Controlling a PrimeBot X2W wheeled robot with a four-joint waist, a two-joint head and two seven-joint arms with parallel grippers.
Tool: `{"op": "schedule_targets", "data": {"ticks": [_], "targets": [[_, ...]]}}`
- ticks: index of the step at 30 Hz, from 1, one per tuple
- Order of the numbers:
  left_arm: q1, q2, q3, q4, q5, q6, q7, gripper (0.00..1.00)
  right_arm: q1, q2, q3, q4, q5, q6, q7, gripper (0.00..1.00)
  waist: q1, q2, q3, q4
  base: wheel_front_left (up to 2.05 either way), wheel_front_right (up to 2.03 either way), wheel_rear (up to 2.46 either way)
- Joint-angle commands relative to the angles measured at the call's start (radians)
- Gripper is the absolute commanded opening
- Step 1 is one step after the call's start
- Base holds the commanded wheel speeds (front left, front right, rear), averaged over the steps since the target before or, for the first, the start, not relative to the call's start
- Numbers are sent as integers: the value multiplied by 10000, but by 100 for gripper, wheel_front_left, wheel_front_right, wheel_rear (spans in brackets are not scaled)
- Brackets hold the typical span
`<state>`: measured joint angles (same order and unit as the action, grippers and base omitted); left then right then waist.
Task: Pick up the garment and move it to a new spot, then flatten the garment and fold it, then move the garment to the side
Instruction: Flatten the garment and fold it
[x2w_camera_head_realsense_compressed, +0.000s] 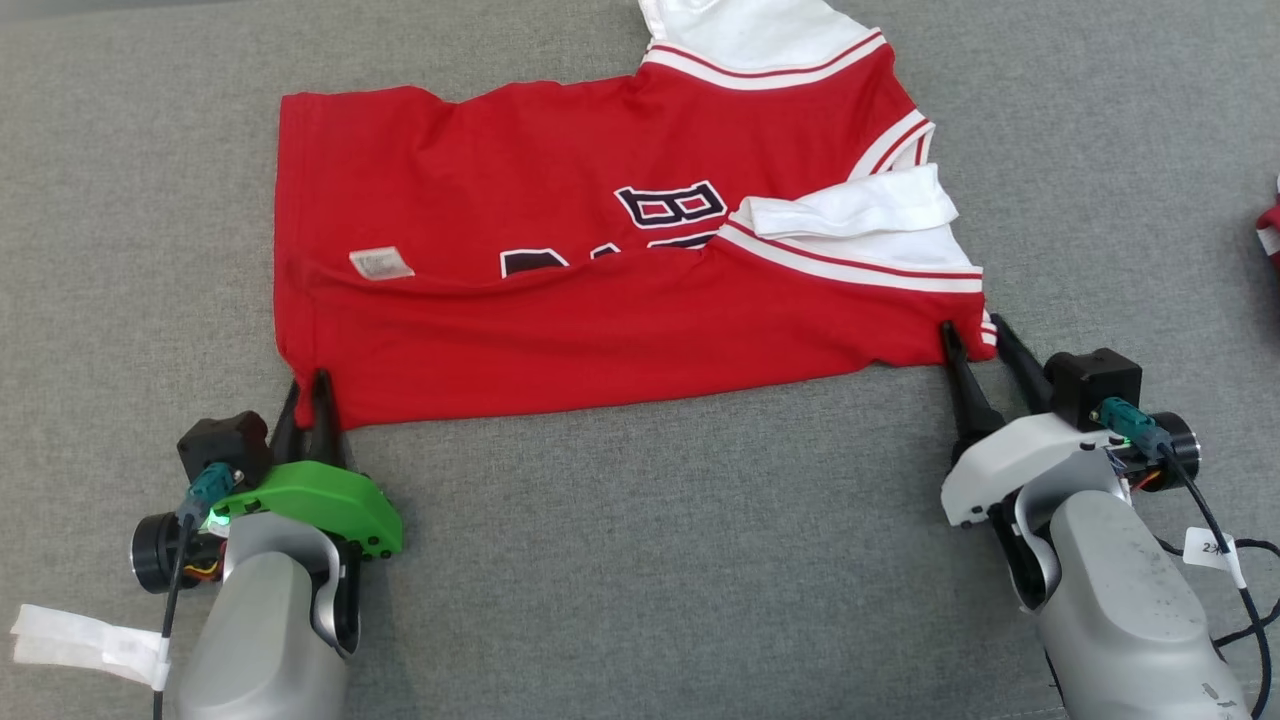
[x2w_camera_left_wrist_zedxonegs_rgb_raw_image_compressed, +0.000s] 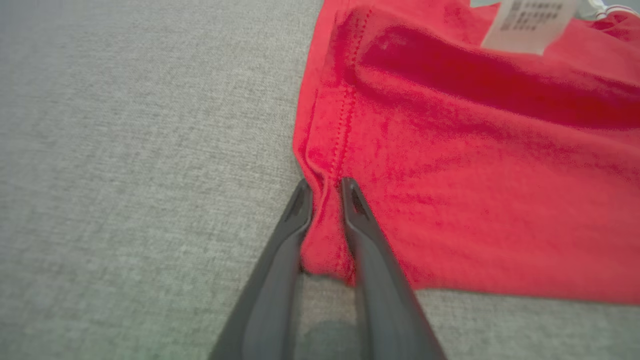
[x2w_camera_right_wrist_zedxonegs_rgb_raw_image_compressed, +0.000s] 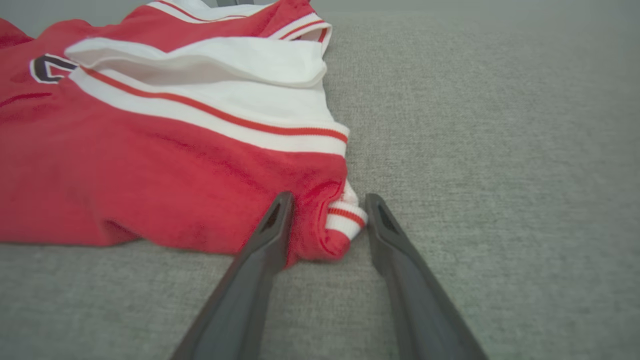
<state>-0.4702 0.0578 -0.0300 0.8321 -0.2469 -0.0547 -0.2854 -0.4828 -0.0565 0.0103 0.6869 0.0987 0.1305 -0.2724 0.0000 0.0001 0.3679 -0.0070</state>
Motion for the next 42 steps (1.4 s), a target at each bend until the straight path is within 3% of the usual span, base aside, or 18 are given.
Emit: {"op": "schedule_targets", "data": {"ticks": [1,11,17,22,28,29,30,31,37,42], "targets": [[487,-107,-118,692,-106,-87,392,0,253,73,72,298,162,0,149,0,0,-1,-58,20,0,0,0],[565,14,563,-1223,143,-112,220,0,260,27,-409,-993,902,-8,85,0,0,-1,-885,100,0,0,0],[1710,-7,878,-2048,290,-264,219,0,1106,4,-547,-1274,1266,-11,85,0,0,-1,-2002,246,0,0,0],[2873,-15,663,-2004,-96,-317,219,0,2177,-97,-597,-1177,1664,-12,83,0,0,-1,-2631,320,0,0,0],[4209,-17,-98,-1983,-1060,28,217,0,3346,-87,-559,-1067,2011,-12,82,0,0,-1,-3031,270,0,0,0],[4340,-16,-243,-2016,-1210,118,217,9,3480,-78,-538,-1023,2061,-12,82,24,0,-1,-3050,270,0,0,0],[4422,-17,-382,-2084,-1318,201,219,47,3535,-77,-558,-1015,2079,-12,82,72,0,-1,-3049,273,0,0,0],[4458,-19,-477,-2136,-1429,255,219,100,3551,-73,-567,-1038,2090,-11,82,100,0,-1,-3036,279,0,0,0],[3800,-37,-668,-2779,-1479,576,219,100,2999,-118,-512,-1381,1792,-8,83,100,0,-1,-2538,312,0,0,0],[2175,-39,-697,-2187,-1203,364,217,100,1746,-306,-145,-1285,1466,-8,83,100,0,-1,-1782,287,0,0,0]]}}
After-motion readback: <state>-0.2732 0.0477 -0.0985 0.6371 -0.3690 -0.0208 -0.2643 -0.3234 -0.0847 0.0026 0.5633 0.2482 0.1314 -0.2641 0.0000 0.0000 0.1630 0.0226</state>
